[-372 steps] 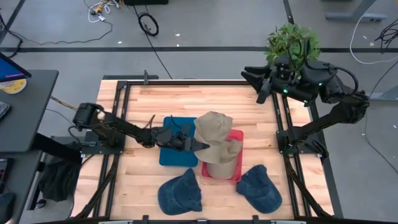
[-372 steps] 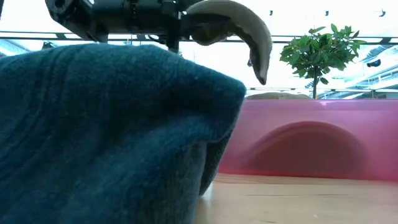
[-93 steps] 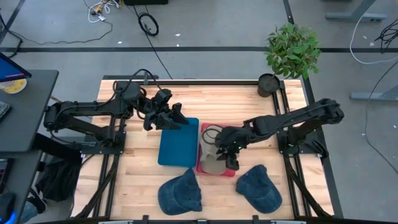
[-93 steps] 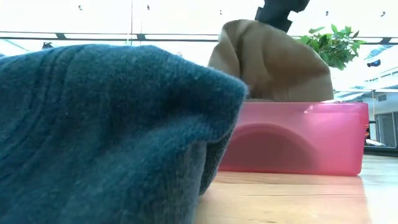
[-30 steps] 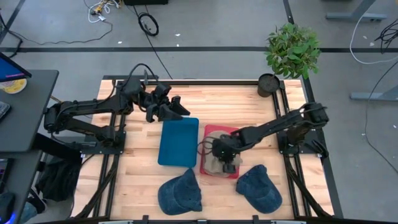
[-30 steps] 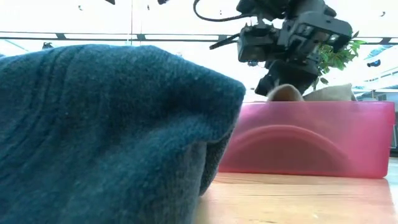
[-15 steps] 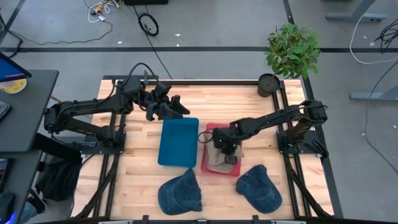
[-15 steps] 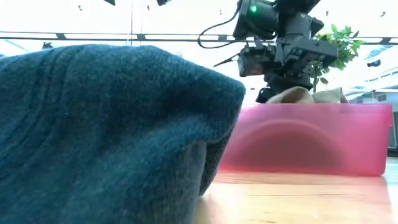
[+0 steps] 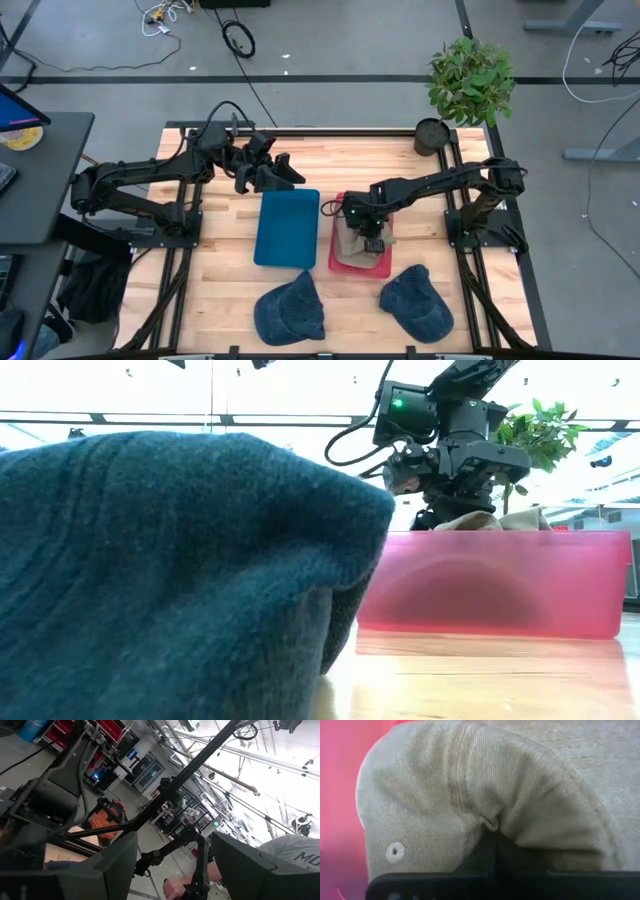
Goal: Pick & Place hat
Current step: Put the brown cap into the red bin, then put the blue cap into the blue bin
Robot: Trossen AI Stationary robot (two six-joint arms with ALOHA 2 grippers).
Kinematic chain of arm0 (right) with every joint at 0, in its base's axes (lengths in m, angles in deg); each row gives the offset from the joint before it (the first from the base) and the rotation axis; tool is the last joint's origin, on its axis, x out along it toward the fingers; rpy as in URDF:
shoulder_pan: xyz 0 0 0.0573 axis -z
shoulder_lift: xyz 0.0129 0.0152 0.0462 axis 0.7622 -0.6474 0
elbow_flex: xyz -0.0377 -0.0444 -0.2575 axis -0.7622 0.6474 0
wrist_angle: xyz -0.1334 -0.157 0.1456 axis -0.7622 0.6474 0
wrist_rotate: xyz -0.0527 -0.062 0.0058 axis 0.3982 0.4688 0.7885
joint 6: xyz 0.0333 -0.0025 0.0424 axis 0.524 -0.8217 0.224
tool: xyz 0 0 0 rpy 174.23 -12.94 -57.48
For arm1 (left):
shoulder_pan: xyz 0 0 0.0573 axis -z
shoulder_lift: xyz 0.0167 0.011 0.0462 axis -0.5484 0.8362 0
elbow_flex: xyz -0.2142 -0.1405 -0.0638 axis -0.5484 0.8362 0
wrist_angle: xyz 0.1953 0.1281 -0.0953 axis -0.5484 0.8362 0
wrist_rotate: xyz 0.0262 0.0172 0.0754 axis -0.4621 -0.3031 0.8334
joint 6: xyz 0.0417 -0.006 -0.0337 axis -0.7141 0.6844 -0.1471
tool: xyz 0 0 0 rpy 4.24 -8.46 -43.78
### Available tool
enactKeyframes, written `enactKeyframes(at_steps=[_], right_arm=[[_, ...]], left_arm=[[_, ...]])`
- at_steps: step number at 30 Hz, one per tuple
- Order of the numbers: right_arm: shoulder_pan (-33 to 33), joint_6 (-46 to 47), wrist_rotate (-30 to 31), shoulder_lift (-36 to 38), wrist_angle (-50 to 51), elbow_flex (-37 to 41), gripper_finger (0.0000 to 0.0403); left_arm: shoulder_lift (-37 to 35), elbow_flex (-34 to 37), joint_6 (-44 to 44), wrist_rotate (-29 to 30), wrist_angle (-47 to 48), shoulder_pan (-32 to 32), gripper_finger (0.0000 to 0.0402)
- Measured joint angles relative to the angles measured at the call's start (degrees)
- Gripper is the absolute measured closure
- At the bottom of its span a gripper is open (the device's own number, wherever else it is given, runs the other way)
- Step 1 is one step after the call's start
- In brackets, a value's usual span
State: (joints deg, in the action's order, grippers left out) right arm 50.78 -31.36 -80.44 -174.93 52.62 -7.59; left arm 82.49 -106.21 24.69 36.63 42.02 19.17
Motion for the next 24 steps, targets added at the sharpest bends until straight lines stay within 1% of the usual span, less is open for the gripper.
enactKeyframes(at_steps=[5, 9, 12, 14, 16, 19, 20, 24], right_arm=[[1.4, 2.3, 1.5, 1.0, 2.0, -2.0, 0.0402], [1.4, 7.5, 1.5, 5.8, 1.1, -3.3, 0.0396], [0.7, 14.0, 1.6, 10.7, -0.4, -3.4, 0.0392], [0.0, 19.0, 3.3, 14.1, -0.3, -3.4, 0.0391], [-0.7, 25.5, 3.6, 17.5, 0.5, -3.4, 0.0391], [-1.0, 35.8, 0.4, 21.9, 2.9, -3.4, 0.0386], [-1.4, 37.8, -0.6, 23.3, 3.8, -3.4, 0.0381], [-4.4, 43.6, -0.9, 27.5, 9.0, -3.5, 0.0345]], left_arm=[[0.0, 0.0, 0.3, 0.0, 0.0, 0.0, 0.0143], [0.0, 0.0, -0.2, 0.0, 0.0, 0.0, 0.0143], [0.0, 0.0, -0.3, -0.2, 0.3, 0.0, 0.0143], [0.0, 0.0, -0.6, -0.6, 0.4, 0.0, 0.0143], [0.0, 0.0, -1.3, -1.1, 0.4, 0.3, 0.0143], [0.0, 0.0, -2.7, -2.3, 0.3, 1.0, 0.0143], [0.0, 0.0, -3.0, -3.2, 0.2, 1.3, 0.0143], [0.0, 0.0, -3.2, -5.5, 0.4, 2.3, 0.0143]])
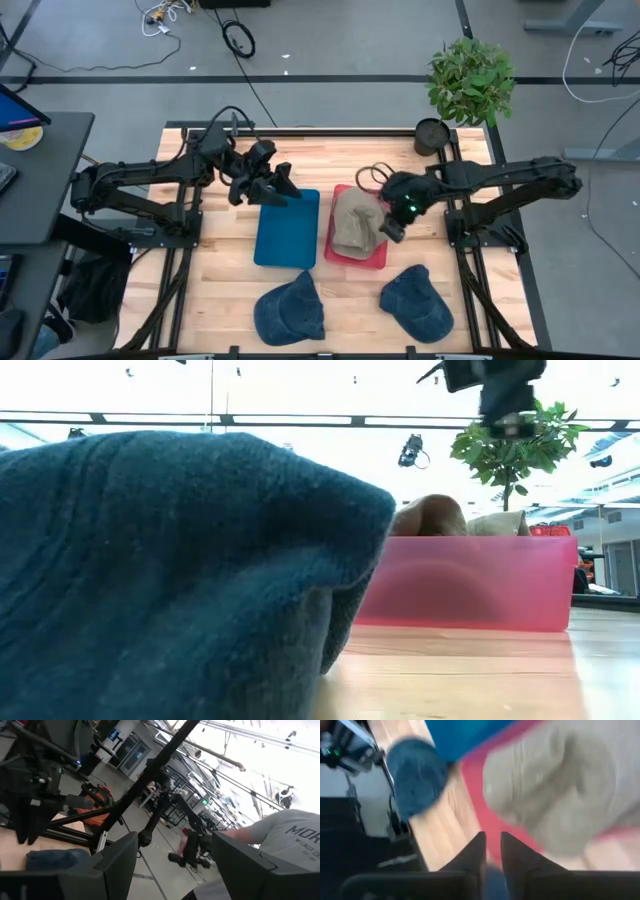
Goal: Pick & Place hat
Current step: Put the blue cap into the blue bin
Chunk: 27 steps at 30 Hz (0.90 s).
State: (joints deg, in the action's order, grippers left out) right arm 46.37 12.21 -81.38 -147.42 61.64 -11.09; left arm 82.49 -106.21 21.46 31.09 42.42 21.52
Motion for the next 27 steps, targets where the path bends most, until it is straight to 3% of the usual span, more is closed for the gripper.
enactKeyframes(at_steps=[8, 16, 21, 27], right_arm=[[-9.4, 18.7, -0.3, 1.9, 15.9, 0.0, 0.0237], [-18.8, 40.0, 0.2, 1.9, 17.1, 2.2, 0.0145], [-24.4, 48.2, -0.3, 1.9, 13.9, 8.8, 0.0116], [-29.8, 56.9, -1.2, 1.9, -0.4, 20.3, 0.0122]], left_arm=[[0.0, 0.0, -2.4, -0.1, 0.0, 2.4, 0.0143], [0.0, 0.0, -5.5, -0.1, 0.0, 5.5, 0.0142], [0.0, 0.0, -5.2, -0.2, 0.0, 6.9, 0.0143], [0.0, 0.0, -5.1, -0.2, 0.0, 8.2, 0.0143]])
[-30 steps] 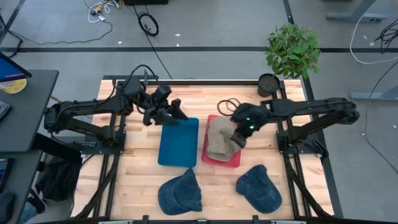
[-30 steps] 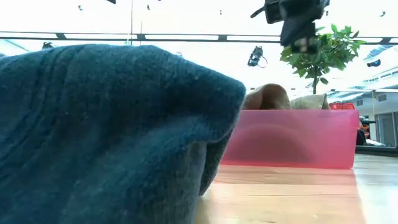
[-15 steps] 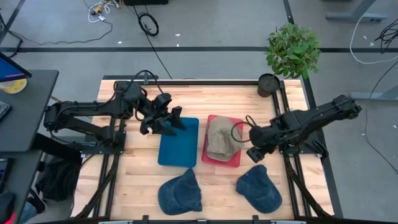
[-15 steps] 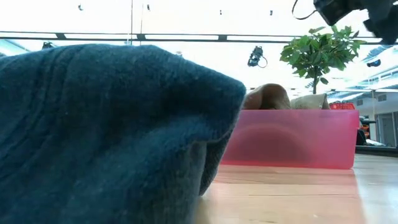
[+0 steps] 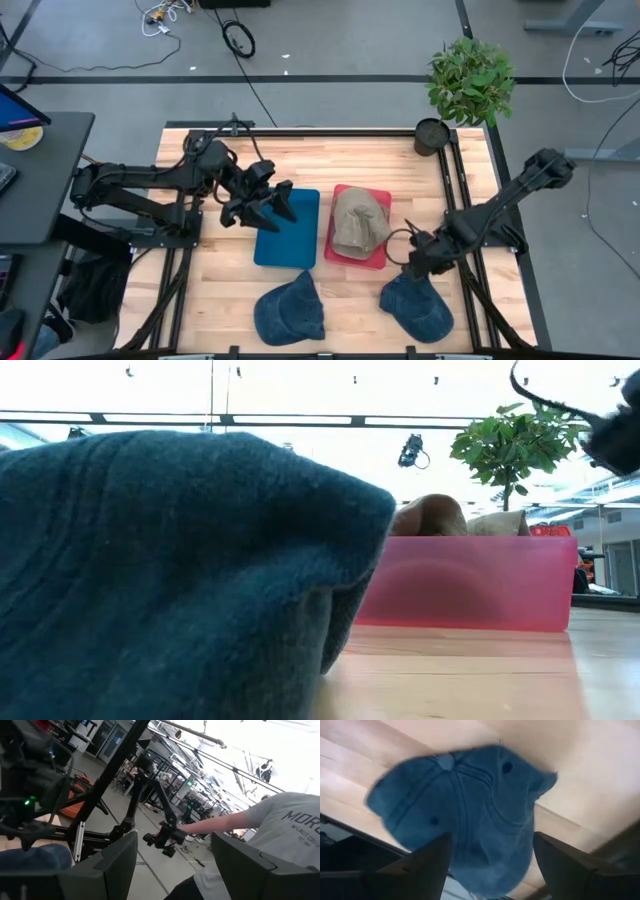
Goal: Pick & Place hat
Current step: Put the blue cap into the blue bin
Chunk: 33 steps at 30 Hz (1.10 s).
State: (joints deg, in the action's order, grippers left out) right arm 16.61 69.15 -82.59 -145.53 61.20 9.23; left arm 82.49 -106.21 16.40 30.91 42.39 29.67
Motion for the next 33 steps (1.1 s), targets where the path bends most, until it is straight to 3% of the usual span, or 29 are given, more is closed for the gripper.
enactKeyframes(at_steps=[10, 12, 16, 17, 20, 24, 29, 33], right_arm=[[-5.8, 15.7, 0.3, 0.0, -25.4, 15.9, 0.0156], [-6.1, 15.7, 0.3, 0.0, -27.3, 16.5, 0.0199], [-6.1, 11.8, -0.3, 0.0, -27.9, 16.5, 0.0362], [-6.1, 10.5, -0.2, 0.0, -28.1, 16.3, 0.0380], [-6.0, 9.4, -0.2, 0.1, -28.0, 15.9, 0.0394], [-6.2, -0.5, 3.3, 0.5, -27.9, 10.2, 0.0398], [-6.2, -19.3, 15.3, 0.5, -24.0, -1.4, 0.0400], [-4.8, -22.0, 25.2, 0.1, -12.5, -10.1, 0.0401]], left_arm=[[0.0, 0.0, 1.5, 0.1, 0.0, 0.0, 0.0143], [0.0, 0.0, 2.6, 0.1, 0.0, 0.0, 0.0143], [0.0, 0.0, 2.6, 0.1, 0.0, 0.0, 0.0143], [0.0, 0.0, 2.6, 0.1, 0.0, -0.1, 0.0143], [0.0, 0.0, 2.1, 0.0, 0.0, -0.5, 0.0143], [0.0, 0.0, 2.5, 0.1, 0.0, -1.4, 0.0143], [0.0, 0.0, 2.6, 0.6, 1.8, -1.8, 0.0143], [0.1, 0.0, 1.5, 3.3, 5.2, -1.7, 0.0143]])
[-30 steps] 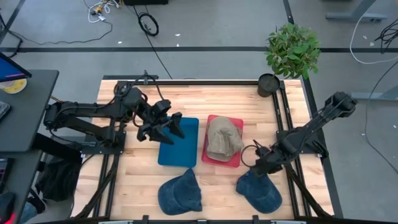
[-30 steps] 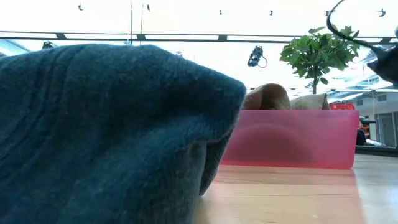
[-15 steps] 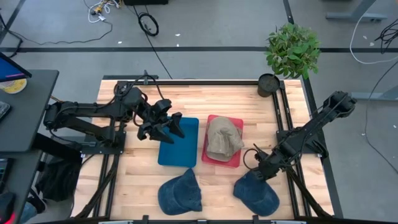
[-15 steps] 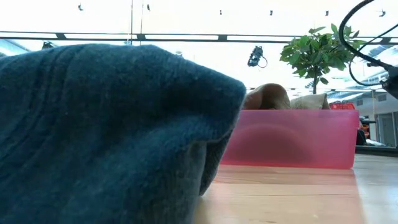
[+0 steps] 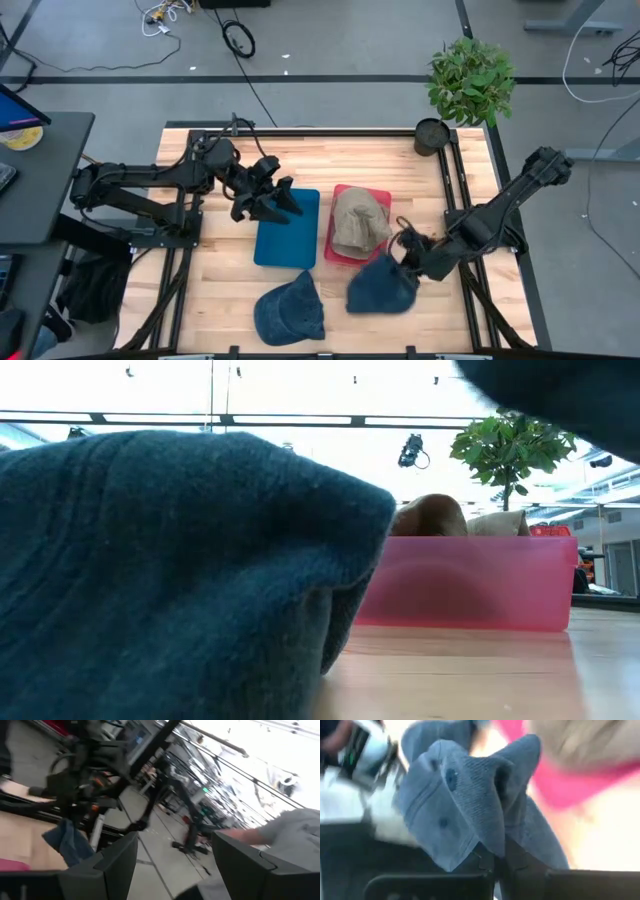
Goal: Pick & Place hat
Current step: Put the blue cap into the blue bin
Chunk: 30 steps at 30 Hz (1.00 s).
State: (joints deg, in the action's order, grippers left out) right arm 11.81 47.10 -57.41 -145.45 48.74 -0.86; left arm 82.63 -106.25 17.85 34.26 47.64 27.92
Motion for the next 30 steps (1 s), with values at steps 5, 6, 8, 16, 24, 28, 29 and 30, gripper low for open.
enactKeyframes(at_steps=[5, 6, 8, 16, 24, 28, 29, 30], right_arm=[[2.2, -1.5, 13.7, 0.0, 6.5, -7.1, 0.0402], [2.9, -2.5, 15.5, 0.0, 6.7, -8.1, 0.0402], [4.5, -5.3, 17.0, -0.2, 6.1, -10.0, 0.0402], [12.5, -20.7, 15.5, -3.4, 0.5, -15.5, 0.0403], [18.5, -29.4, 12.3, -6.5, -3.5, -20.5, 0.0403], [19.1, -30.9, 10.3, -8.1, -3.5, -21.9, 0.0403], [19.1, -30.9, 10.3, -8.4, -3.6, -22.1, 0.0403], [19.1, -30.9, 10.2, -8.7, -3.8, -22.2, 0.0403]], left_arm=[[0.0, 0.0, -1.0, 5.3, 0.8, 0.9, 0.0143], [0.0, 0.0, -1.0, 6.2, 0.8, 1.1, 0.0143], [0.0, 0.0, -1.0, 7.6, 0.8, 1.7, 0.0143], [0.8, 0.0, 1.1, 9.7, 1.0, 3.9, 0.0142], [1.3, 0.0, -0.8, 11.9, 3.0, 5.7, 0.0142], [1.3, 0.0, -3.4, 15.4, 6.0, 5.3, 0.0142], [1.3, 0.0, -4.0, 17.0, 6.6, 5.1, 0.0142], [1.3, 0.0, -4.6, 18.4, 7.4, 5.1, 0.0142]])
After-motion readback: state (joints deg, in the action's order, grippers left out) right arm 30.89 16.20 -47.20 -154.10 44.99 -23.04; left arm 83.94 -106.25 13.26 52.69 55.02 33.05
